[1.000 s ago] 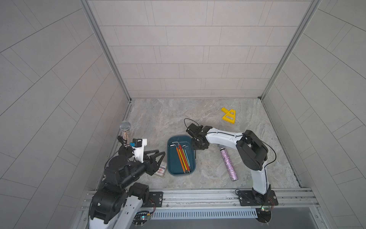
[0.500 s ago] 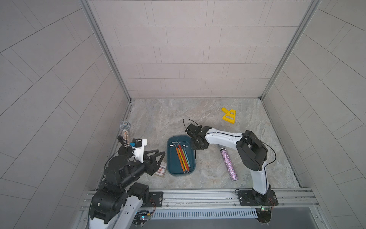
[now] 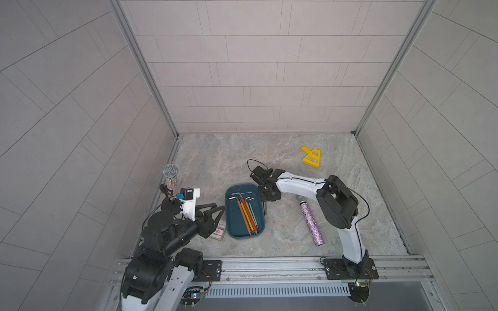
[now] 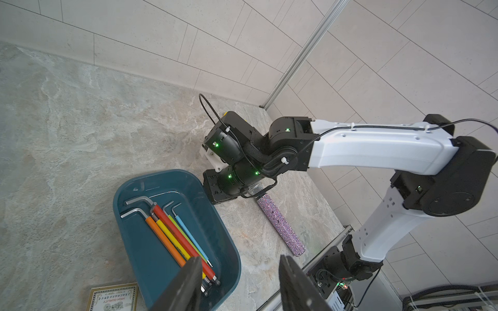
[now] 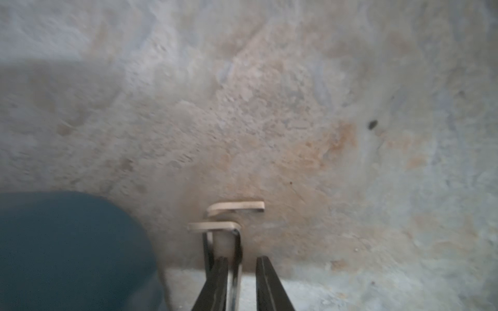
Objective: Put the hex key on the desktop into the storage box
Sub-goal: Pick up the Allen key from the center of the board.
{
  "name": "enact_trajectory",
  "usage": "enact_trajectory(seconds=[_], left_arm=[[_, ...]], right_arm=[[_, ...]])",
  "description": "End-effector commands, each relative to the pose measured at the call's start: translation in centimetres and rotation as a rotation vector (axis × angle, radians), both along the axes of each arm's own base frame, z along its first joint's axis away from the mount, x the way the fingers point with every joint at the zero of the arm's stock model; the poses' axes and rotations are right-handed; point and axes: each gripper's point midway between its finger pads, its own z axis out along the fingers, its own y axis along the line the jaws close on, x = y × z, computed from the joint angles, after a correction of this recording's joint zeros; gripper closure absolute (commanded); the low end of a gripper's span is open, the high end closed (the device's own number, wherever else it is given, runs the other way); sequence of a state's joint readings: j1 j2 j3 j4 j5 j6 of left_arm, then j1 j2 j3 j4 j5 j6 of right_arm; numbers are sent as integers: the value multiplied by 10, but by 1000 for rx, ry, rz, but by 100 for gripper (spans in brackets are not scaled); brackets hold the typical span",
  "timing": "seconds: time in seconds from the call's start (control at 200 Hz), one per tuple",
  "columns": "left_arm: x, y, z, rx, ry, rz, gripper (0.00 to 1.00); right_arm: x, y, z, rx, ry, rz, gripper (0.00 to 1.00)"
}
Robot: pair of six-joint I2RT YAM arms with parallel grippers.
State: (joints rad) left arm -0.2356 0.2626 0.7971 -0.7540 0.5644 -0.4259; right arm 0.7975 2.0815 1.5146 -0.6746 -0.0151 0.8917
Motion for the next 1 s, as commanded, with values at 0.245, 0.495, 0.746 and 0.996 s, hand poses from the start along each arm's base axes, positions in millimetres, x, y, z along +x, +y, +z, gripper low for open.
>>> enact_trajectory(seconds=[0.245, 0.495, 0.746, 0.996], left_arm=[[0, 0, 3, 0, -30, -3, 47], [1, 0, 3, 1, -30, -1, 47], [1, 0, 3, 1, -30, 0, 47], [2, 0, 2, 1, -26, 2, 47]], right_arm=[[-9, -16, -23, -101, 51, -11, 86], [-9, -27, -29, -138, 64, -31, 100], [-1, -31, 1, -103, -19, -52, 100], [1, -37, 32, -85, -81, -59, 100]])
